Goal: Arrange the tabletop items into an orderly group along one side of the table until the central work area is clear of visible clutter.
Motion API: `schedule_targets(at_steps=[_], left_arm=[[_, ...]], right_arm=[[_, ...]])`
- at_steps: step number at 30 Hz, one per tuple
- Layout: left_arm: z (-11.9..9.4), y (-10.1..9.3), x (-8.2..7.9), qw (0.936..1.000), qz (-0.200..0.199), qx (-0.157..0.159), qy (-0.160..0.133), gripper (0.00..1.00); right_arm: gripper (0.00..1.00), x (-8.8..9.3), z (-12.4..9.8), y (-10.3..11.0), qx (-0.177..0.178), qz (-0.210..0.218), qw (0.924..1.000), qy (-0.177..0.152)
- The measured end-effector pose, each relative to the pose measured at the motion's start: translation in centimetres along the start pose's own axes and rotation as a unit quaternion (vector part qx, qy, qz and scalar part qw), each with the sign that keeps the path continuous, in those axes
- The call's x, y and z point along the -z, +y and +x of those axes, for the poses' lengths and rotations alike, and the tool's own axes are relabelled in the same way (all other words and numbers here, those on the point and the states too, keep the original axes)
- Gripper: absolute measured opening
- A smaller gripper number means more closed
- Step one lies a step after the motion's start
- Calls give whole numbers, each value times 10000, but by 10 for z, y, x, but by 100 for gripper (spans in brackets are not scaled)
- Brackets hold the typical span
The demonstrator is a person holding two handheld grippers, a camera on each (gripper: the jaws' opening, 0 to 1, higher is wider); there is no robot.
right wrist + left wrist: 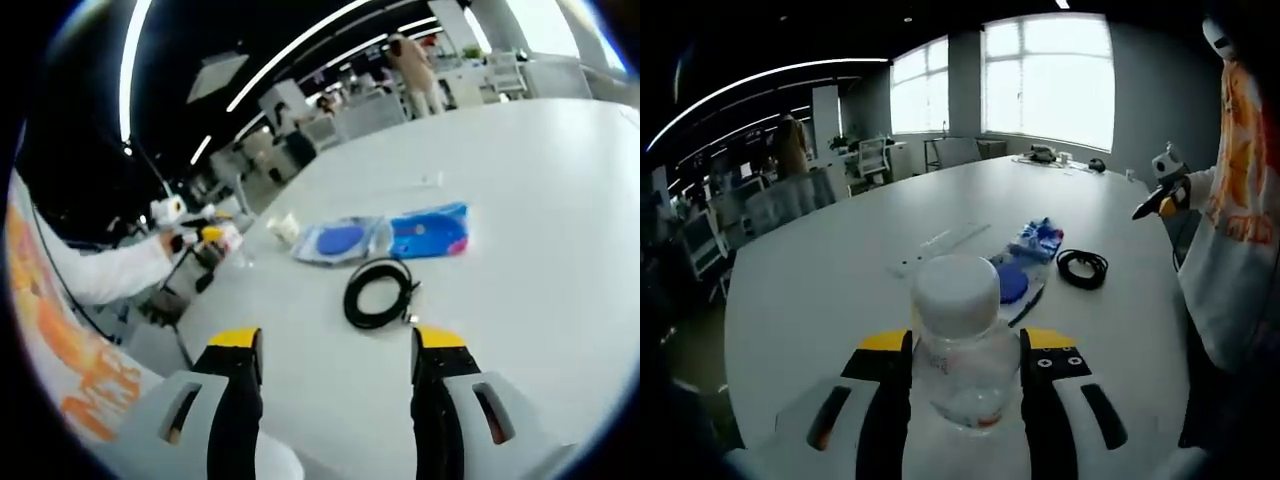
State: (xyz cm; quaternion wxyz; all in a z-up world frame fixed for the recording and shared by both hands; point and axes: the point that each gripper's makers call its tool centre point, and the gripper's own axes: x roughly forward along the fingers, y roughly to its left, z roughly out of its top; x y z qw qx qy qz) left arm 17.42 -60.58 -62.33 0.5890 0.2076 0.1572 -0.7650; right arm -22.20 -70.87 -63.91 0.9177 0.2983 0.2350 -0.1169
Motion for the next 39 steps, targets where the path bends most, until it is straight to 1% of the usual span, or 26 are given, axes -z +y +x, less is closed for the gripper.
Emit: schedule_targets(at_steps=[5,7,10,13,16,20,24,31,34,36,39], left_arm=[[8,18,1,9999,81,75,48,42],[12,24,0,9998,145,107,48,42],[20,29,-3,9995,252,166,12,42],[27,40,-1,9993,304,206,22,42],[35,49,2,9992,293,258,52,42],[42,55,1,9988,347,334,55,42],[46,59,1,9982,371,471,52,42],[50,64,6,9969,425,659,45,42],[53,64,9,9963,431,738,104,42],[55,64,13,9952,507,823,174,42],[57,65,13,9945,525,887,187,42]], right_arm=[[58,-2,4,3,18,-17,10000,44],[58,0,6,2,34,17,10000,80],[58,6,9,0,76,22,9997,237],[58,9,12,-2,121,-42,9993,359],[58,7,15,-1,130,-21,9993,360],[58,6,20,0,155,-25,9991,392],[58,13,25,2,152,-35,9983,555],[57,20,32,9,115,-75,9974,707],[57,23,35,13,78,-89,9970,766],[57,24,36,14,73,-116,9967,803],[58,25,36,14,66,-90,9967,807]])
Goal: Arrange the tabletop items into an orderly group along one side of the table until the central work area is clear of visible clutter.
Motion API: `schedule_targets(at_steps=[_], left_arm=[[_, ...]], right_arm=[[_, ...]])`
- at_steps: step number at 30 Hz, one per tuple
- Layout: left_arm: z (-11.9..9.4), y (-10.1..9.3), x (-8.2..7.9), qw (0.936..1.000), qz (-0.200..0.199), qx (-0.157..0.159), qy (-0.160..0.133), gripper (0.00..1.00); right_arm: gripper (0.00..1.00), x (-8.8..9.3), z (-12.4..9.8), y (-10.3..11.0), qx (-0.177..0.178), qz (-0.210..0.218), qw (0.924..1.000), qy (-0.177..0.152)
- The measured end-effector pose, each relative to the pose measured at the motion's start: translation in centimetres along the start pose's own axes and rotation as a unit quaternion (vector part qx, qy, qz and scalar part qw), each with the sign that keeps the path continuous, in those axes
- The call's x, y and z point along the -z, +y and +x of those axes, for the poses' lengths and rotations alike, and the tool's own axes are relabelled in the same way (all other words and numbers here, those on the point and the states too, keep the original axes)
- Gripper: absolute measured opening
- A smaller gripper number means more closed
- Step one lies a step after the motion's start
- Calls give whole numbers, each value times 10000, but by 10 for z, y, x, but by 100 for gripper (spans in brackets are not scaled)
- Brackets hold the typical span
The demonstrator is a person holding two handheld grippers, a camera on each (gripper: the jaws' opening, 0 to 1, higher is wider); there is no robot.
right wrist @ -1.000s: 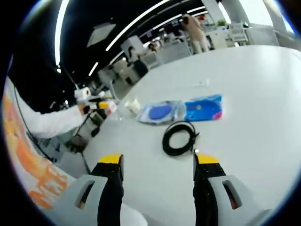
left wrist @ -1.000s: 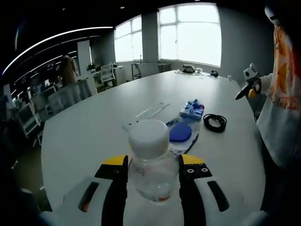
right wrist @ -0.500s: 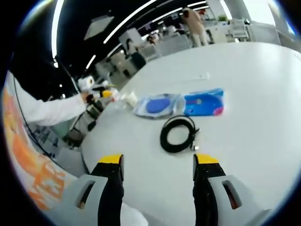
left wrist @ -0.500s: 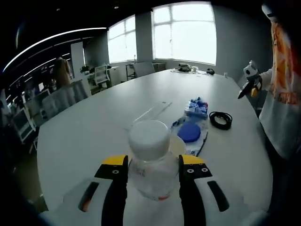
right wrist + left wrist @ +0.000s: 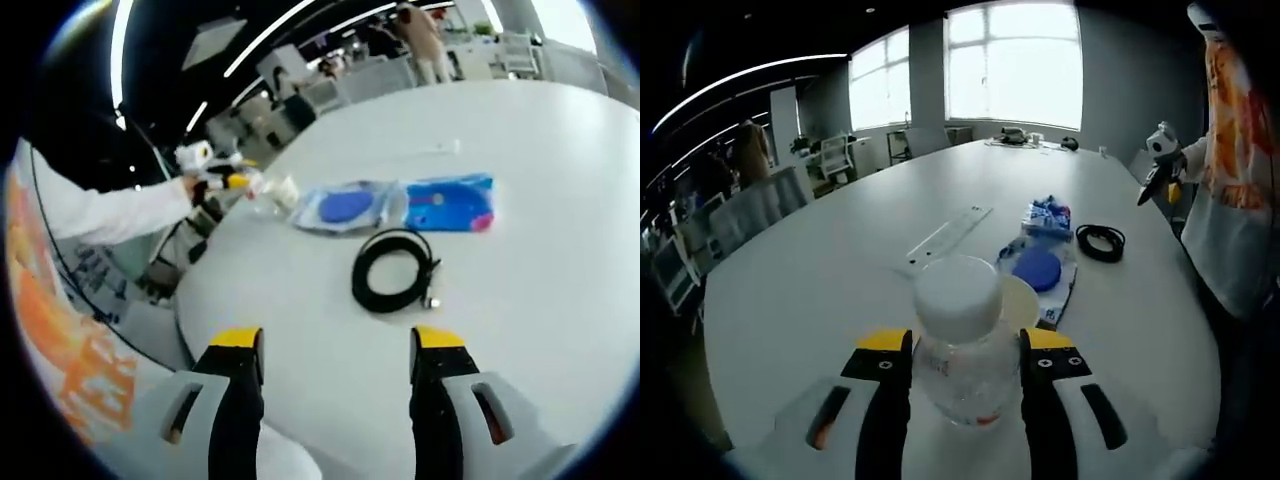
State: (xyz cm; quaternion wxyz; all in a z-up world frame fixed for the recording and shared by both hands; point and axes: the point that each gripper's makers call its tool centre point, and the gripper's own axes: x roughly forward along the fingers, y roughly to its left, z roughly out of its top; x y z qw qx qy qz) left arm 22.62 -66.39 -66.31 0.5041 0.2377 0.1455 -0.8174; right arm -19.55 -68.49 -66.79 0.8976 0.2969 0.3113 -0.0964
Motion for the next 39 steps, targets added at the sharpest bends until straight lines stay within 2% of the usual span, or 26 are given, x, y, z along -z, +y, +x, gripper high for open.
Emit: schedule_targets(at_steps=[4,11,17,19,22,26,27,30,33,34,35,39], left_arm=[[3,2,-3,10000,20,-17,-41,42],[5,4,-6,9997,-212,4,-120,42],[4,-4,-4,9999,11,137,-30,42],[3,-9,-2,9990,316,305,91,42],[5,-11,-3,9986,373,320,182,43],[4,-11,-2,9986,361,302,231,43],[4,-11,-3,9991,213,287,211,43],[4,-9,-2,9993,149,260,216,43],[4,-6,-1,9994,182,141,259,57],[4,-5,-2,9996,69,98,251,61],[4,-4,-2,9997,-39,75,248,64],[-1,0,-1,9995,-10,-91,316,74]], right_arm=[[58,2,0,0,-10,36,10000,21],[58,6,3,1,-41,62,9999,73],[58,7,4,2,-81,64,9999,93],[58,8,5,2,-96,53,9999,108],[58,10,5,3,-111,67,9998,119],[57,12,6,3,-119,62,9998,160],[57,12,6,3,-126,63,9998,156],[58,12,7,5,-174,79,9997,135],[58,14,7,6,-182,78,9997,159],[58,14,8,6,-190,83,9996,167],[58,15,8,6,-194,87,9996,171],[58,13,7,5,-200,82,9997,143]])
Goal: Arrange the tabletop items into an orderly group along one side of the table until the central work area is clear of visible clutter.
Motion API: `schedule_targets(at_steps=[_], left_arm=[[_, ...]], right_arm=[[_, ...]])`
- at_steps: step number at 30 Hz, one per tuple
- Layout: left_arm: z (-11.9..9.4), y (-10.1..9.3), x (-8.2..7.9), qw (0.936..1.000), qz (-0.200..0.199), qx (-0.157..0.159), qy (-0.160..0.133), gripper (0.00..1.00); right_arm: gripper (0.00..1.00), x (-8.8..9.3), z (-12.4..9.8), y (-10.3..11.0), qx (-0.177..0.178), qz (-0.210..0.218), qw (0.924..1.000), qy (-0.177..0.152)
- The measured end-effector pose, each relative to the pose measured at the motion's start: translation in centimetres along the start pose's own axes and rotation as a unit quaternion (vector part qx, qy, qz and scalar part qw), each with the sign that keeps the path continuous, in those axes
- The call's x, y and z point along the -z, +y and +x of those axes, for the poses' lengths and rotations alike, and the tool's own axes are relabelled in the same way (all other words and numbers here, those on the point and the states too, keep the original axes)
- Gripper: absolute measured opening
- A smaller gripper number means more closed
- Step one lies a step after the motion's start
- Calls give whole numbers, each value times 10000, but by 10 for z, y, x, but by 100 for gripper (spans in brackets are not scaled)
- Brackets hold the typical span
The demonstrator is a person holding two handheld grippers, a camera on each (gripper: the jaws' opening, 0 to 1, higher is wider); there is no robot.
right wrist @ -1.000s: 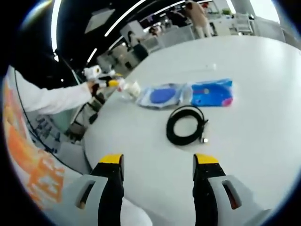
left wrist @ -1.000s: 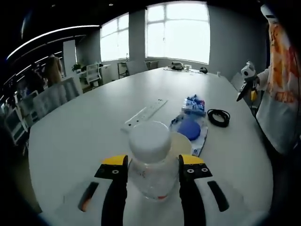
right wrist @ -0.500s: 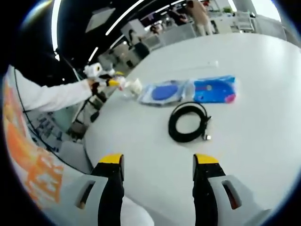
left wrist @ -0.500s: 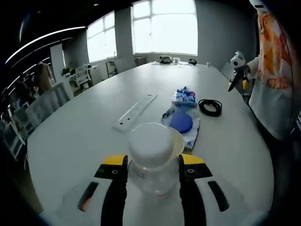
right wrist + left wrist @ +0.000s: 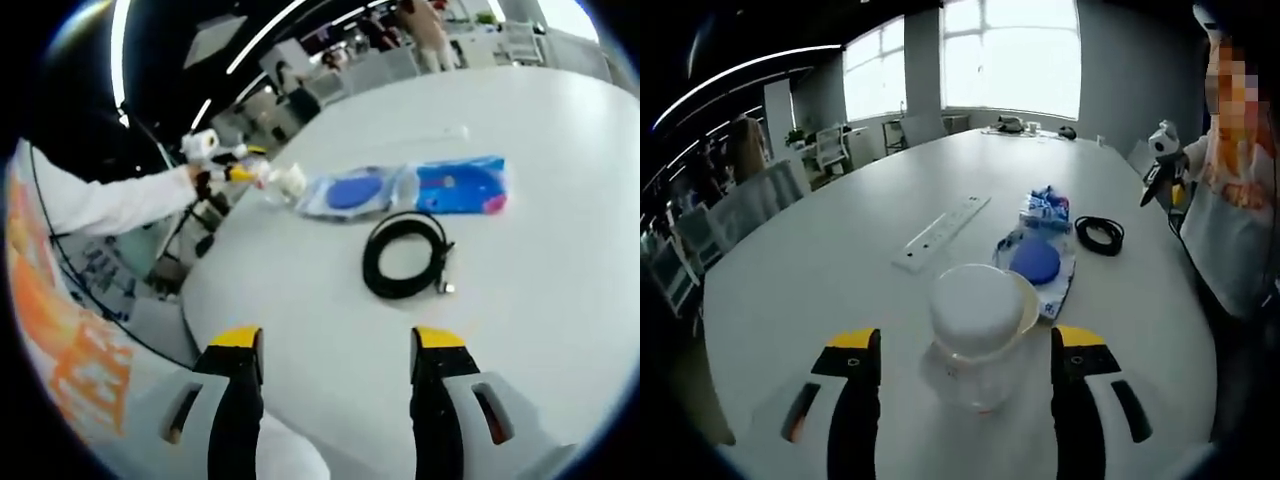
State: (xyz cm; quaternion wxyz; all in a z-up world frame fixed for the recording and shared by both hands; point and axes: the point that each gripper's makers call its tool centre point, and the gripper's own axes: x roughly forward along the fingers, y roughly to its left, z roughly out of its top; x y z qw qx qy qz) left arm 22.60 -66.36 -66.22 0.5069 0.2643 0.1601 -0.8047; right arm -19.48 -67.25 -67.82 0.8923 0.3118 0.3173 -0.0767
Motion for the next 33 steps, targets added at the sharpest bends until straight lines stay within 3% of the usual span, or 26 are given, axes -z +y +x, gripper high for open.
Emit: schedule_targets(at_steps=[4,6,9,20,24,28,33], left_arm=[[-6,3,4,9995,-190,-263,40,96],[-10,2,6,9984,-356,-429,47,100],[-17,-3,3,9971,-544,-518,-93,100],[-31,-37,8,9911,-959,-923,-16,99],[-35,-59,12,9901,-988,-958,287,100],[-42,-82,1,9906,-891,-985,329,100],[-50,-103,-15,9875,-1107,-1110,164,100]], right_arm=[[58,-2,-2,-1,19,20,10000,-66],[58,-2,-2,-2,20,21,10000,-96],[58,-2,-3,-2,16,15,9999,-140],[59,-7,-15,-6,44,-14,9984,-565],[59,-9,-25,-13,126,104,9967,-797],[60,-6,-34,-20,183,130,9955,-919],[61,-2,-43,-25,201,192,9943,-1027]])
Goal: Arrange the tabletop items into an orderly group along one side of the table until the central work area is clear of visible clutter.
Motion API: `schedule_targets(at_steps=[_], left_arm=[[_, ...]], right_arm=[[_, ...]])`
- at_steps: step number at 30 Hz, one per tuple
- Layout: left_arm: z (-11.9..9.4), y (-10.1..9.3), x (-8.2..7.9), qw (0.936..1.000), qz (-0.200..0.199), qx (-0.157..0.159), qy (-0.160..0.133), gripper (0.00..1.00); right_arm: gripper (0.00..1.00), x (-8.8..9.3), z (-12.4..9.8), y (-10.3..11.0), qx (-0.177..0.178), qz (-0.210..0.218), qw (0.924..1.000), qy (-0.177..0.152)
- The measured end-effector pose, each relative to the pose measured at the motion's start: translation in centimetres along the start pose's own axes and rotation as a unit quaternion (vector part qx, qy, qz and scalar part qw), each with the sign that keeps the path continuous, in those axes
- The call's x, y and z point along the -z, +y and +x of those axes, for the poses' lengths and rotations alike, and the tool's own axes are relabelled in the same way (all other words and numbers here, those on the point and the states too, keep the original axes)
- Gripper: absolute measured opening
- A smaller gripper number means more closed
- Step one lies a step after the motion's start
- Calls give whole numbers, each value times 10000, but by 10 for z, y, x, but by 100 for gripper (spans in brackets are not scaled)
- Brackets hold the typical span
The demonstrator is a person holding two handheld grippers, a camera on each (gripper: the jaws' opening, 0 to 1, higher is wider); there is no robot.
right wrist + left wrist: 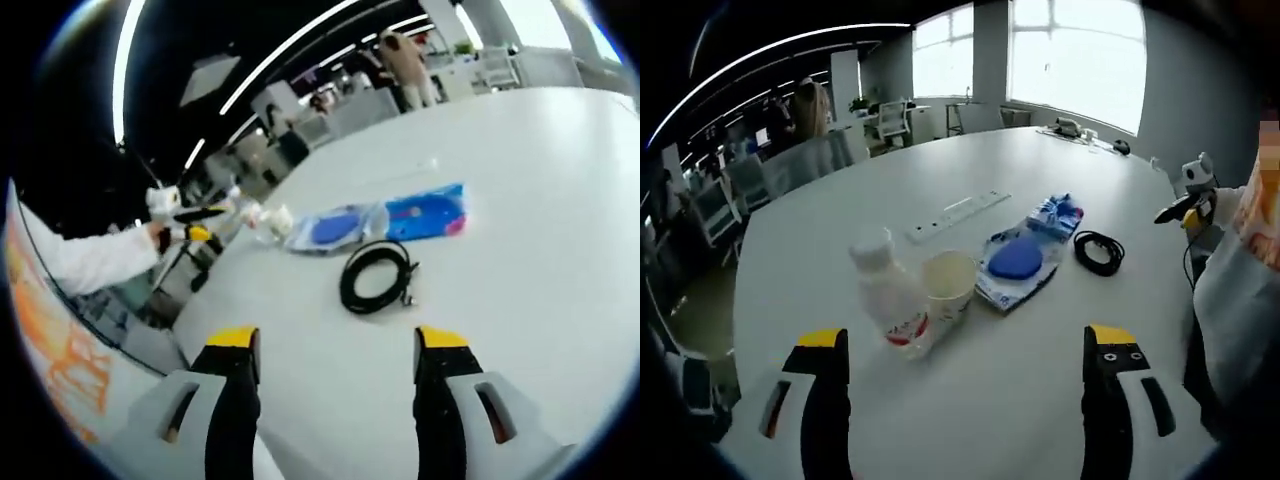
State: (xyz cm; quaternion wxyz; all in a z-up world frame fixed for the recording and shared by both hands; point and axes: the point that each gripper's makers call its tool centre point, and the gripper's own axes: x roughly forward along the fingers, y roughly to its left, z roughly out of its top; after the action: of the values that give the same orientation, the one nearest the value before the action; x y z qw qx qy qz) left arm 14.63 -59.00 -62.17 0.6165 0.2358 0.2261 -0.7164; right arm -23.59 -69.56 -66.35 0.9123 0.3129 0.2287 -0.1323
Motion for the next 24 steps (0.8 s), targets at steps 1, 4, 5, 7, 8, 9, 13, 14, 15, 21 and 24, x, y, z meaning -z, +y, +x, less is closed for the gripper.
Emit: schedule_targets(at_steps=[1,4,5,7,8,9,13,14,15,21,24], left_arm=[[-1,-4,0,10000,-8,-21,8,100],[-7,-15,3,9999,58,-94,72,100],[-8,-18,4,9999,75,-116,92,100],[-12,-26,8,9998,91,-140,129,100],[-14,-30,10,9998,84,-150,131,100],[-15,-34,12,9997,68,-165,140,100],[-24,-34,29,9977,-207,-567,319,100],[-26,-36,31,9974,-254,-608,287,100],[-29,-37,33,9967,-343,-687,269,100],[-48,-54,61,9905,-861,-914,556,98],[-57,-65,70,9887,-964,-998,570,97]], right_arm=[[61,1,-1,-1,1,17,10000,-13],[61,5,-6,-3,-13,51,10000,-4],[61,6,-7,-3,-20,51,10000,11],[61,9,-9,-3,-37,48,10000,47],[61,10,-11,-2,-49,47,10000,53],[61,11,-12,-2,-57,49,10000,59],[61,15,-14,-1,-78,83,9999,82],[61,17,-14,-1,-88,93,9999,94],[61,18,-15,0,-96,106,9998,110],[61,30,-15,3,-173,85,9994,292],[61,32,-16,5,-190,72,9993,321]])
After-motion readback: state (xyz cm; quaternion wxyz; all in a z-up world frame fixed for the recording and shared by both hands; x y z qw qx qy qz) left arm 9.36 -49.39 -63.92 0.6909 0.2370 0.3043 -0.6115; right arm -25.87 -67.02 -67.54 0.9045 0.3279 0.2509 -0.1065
